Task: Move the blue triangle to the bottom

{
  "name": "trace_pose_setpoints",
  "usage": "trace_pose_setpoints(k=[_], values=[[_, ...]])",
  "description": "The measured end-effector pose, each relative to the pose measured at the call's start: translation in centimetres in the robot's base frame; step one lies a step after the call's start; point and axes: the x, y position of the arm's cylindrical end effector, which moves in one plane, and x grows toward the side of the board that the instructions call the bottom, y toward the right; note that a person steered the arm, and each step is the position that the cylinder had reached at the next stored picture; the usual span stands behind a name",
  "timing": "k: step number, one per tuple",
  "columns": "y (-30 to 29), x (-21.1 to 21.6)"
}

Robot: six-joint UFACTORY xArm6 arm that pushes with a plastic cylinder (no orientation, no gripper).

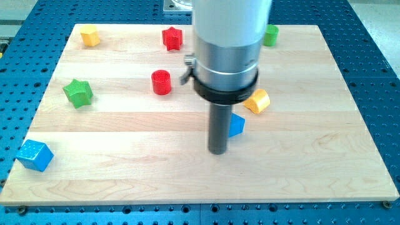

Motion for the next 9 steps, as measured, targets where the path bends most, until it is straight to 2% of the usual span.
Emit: trace_pose_setpoints(k=[1,2,3,4,5,6,7,8,9], values=[[5.6,-2.4],[3.2,-5.3],[-2.4,-5.2],[-5.5,-5.1],[2.5,-3.0],[9.9,-3.2],[1.1,-3.8],[0.4,3.0],[10.8,2.7]])
